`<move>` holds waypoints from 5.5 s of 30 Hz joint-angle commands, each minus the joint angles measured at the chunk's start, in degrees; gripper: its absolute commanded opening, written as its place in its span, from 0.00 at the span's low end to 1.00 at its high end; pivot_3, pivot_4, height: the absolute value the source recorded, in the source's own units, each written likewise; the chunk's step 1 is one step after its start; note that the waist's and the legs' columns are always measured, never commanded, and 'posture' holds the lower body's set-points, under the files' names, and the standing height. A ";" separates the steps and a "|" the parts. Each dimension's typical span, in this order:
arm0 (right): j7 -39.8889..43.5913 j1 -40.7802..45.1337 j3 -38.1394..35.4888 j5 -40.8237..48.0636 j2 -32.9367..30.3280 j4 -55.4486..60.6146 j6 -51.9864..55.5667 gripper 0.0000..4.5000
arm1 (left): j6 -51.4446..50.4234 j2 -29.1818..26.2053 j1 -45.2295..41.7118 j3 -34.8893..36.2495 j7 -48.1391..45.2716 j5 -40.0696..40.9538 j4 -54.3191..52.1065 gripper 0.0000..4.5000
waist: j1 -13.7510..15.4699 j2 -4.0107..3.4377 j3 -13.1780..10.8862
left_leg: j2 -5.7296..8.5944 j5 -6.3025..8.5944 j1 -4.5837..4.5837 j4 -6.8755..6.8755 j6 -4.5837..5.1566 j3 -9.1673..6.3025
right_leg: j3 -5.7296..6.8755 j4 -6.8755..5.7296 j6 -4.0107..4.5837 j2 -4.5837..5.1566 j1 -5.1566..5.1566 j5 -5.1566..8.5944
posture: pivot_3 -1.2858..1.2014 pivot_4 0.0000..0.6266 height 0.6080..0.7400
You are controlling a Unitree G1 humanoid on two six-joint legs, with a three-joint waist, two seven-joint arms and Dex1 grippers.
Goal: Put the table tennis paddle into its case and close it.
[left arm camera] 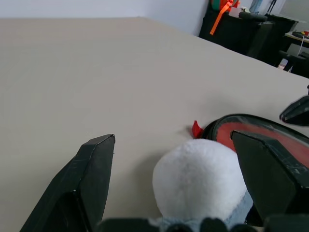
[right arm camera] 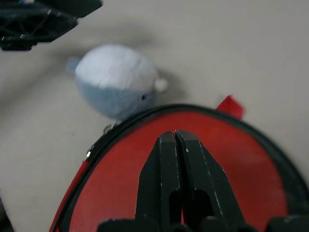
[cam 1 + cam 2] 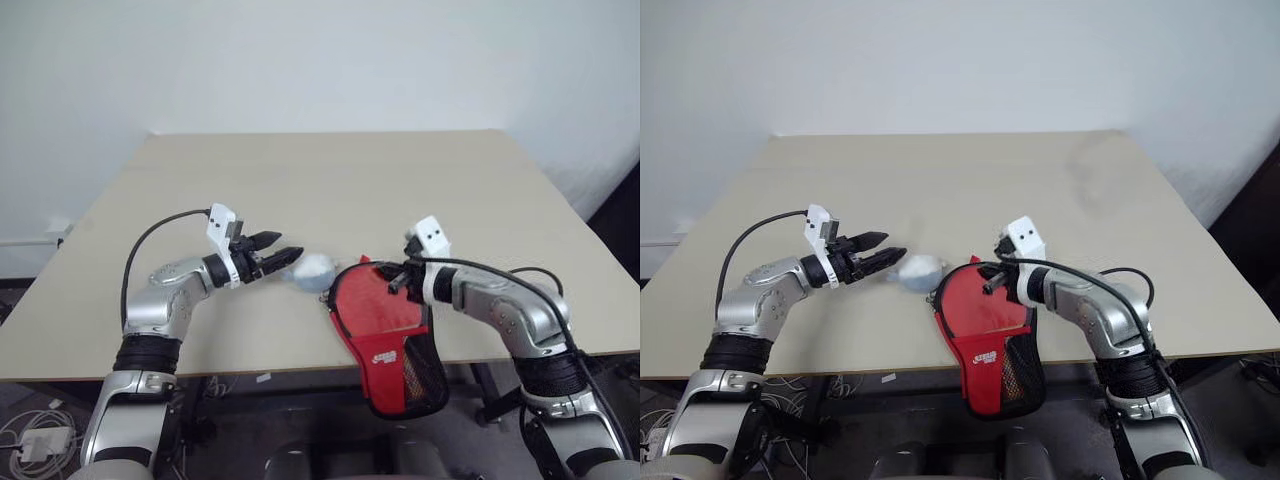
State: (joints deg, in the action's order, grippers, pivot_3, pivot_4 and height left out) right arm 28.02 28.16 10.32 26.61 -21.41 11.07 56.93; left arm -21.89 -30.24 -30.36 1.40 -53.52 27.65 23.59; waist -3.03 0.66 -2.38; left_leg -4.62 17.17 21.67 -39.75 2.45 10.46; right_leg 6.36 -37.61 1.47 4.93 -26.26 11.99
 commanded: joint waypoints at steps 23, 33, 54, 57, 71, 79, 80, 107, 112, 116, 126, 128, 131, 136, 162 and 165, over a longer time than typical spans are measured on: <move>6.98 -2.89 5.66 -8.23 5.47 -11.50 -14.39 0.01 | 3.42 8.49 -6.30 0.64 -2.27 -5.72 12.13 0.91 | -0.02 0.07 0.03 | -0.04 -0.03 0.01 -0.25 0.03 -0.03 | 0.20 -0.07 0.08 0.00 0.16 -0.06 | 0.52 0.00 1.00; 6.96 -3.92 5.52 -9.34 5.74 -12.15 -15.33 0.01 | 1.28 6.87 -2.91 -0.71 -6.39 -7.30 9.51 0.91 | -0.01 0.08 0.04 | -0.06 -0.03 -0.06 -0.27 0.02 -0.08 | 0.22 -0.08 0.09 0.00 0.25 -0.06 | 0.52 0.00 1.00; 6.04 -4.15 4.82 -10.49 6.46 -12.72 -15.47 0.00 | -3.29 6.90 0.56 -0.33 -7.46 -6.37 4.52 0.01 | 0.00 0.09 0.06 | -0.07 -0.03 -0.07 -0.32 0.02 -0.10 | 0.27 -0.09 0.11 0.00 0.31 -0.07 | 0.52 0.00 1.00; 6.02 -4.27 4.94 -10.65 6.43 -12.94 -15.70 0.00 | -2.65 6.57 0.01 -0.41 -7.18 -6.94 4.49 0.00 | 0.00 0.09 0.06 | -0.07 -0.03 -0.07 -0.32 0.02 -0.10 | 0.27 -0.09 0.11 0.00 0.31 -0.07 | 0.52 0.00 1.00; 6.49 -4.63 5.12 -11.08 6.24 -13.33 -16.70 0.00 | 3.29 4.67 -12.17 1.01 -6.10 -9.82 15.83 0.00 | 0.00 0.10 0.06 | -0.07 -0.03 -0.05 -0.35 0.02 -0.11 | 0.33 -0.09 0.11 0.00 0.32 -0.07 | 0.52 0.00 1.00; 6.98 -5.22 5.24 -11.47 6.07 -12.80 -16.81 0.00 | 8.73 7.73 -18.19 0.54 -4.26 -12.43 24.50 0.00 | 0.09 0.12 0.06 | -0.06 -0.03 -0.04 -0.39 0.03 -0.14 | 0.38 -0.09 0.11 0.00 0.37 -0.07 | 0.52 0.00 1.00; 7.04 -5.22 5.23 -11.50 6.06 -12.80 -16.83 0.00 | 9.57 8.12 -19.06 0.64 -3.93 -12.80 25.95 0.00 | 0.06 0.13 0.06 | -0.06 -0.03 -0.04 -0.41 0.03 -0.17 | 0.42 -0.08 0.11 0.00 0.40 -0.07 | 0.52 0.00 1.00; 6.77 -6.43 5.10 -11.69 5.99 -10.64 -15.76 0.00 | 25.04 27.63 -38.75 1.35 13.22 -23.29 49.68 0.00 | 0.02 0.20 0.03 | -0.01 -0.07 0.00 -0.47 0.14 -0.34 | 0.57 -0.04 0.10 0.04 0.50 -0.07 | 0.52 0.00 1.00; 6.75 -6.71 5.08 -11.66 5.86 -10.14 -15.42 0.00 | 25.56 28.99 -35.67 -1.87 0.54 -25.31 47.31 0.00 | 0.01 0.20 0.03 | -0.02 -0.07 0.00 -0.47 0.13 -0.35 | 0.59 -0.04 0.10 0.04 0.49 -0.07 | 0.52 0.00 1.00; 6.89 -6.79 5.15 -11.73 5.74 -10.14 -15.35 0.00 | 26.61 27.91 -32.31 -5.09 -9.06 -26.81 44.12 0.00 | 0.01 0.19 0.03 | -0.02 -0.07 -0.01 -0.47 0.13 -0.36 | 0.59 -0.04 0.11 0.04 0.49 -0.07 | 0.52 0.00 1.00; 7.65 -6.02 5.73 -11.99 5.90 -10.85 -15.62 0.00 | 25.40 25.81 -28.26 -8.34 -15.71 -28.39 39.77 0.29 | 0.04 0.19 0.04 | -0.02 -0.05 0.00 -0.51 0.18 -0.75 | 0.61 -0.04 0.10 0.05 0.53 -0.07 | 0.52 0.00 1.00; 7.83 -6.12 5.80 -12.07 5.85 -10.77 -15.63 0.00 | 24.53 25.38 -28.52 -7.96 -16.19 -27.95 38.98 0.45 | 0.01 0.19 0.04 | -0.02 -0.05 0.00 -0.52 0.19 -0.82 | 0.65 -0.02 0.10 0.05 0.58 -0.07 | 0.52 0.00 1.00; 8.10 -6.19 5.99 -12.18 5.68 -10.69 -15.57 0.00 | 22.41 24.15 -29.44 -6.86 -17.26 -26.91 37.57 0.69 | 0.01 0.19 0.04 | -0.02 -0.05 -0.01 -0.52 0.19 -0.87 | 0.67 -0.02 0.10 0.04 0.59 -0.07 | 0.52 0.00 1.00; 8.62 -6.23 6.12 -12.34 5.54 -10.63 -15.52 0.00 | 20.16 21.56 -30.76 -5.13 -17.10 -25.28 35.22 0.99 | -0.01 0.19 0.04 | -0.02 -0.05 -0.01 -0.52 0.20 -0.93 | 0.70 -0.02 0.10 0.04 0.60 -0.07 | 0.52 0.00 1.00; 11.12 -2.06 -5.87 -1.13 -10.06 14.56 3.85 1.00 | 4.59 10.15 -12.03 -3.13 -13.98 -16.44 1.77 0.00 | 0.30 0.18 0.02 | -0.01 -0.05 0.07 -0.62 0.19 -1.24 | 0.85 0.01 0.11 0.04 0.67 -0.06 | 0.52 0.00 1.00; 10.76 0.41 -6.28 -1.78 -10.81 12.45 2.61 1.00 | 2.78 11.29 -8.83 -3.94 -12.66 -15.56 -1.64 0.00 | 0.32 0.18 0.02 | 0.00 -0.05 0.08 -0.63 0.19 -1.25 | 0.86 0.02 0.11 0.06 0.69 -0.06 | 0.52 0.00 1.00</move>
State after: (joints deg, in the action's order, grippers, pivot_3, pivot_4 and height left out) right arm 39.17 26.48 5.74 24.67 -31.42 23.53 60.73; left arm -18.46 -19.51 -39.25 -1.94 -66.94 10.27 25.48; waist -2.70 0.84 -2.37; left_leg -4.62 17.12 21.74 -40.39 2.64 9.23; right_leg 7.20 -37.60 1.58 5.00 -25.56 11.92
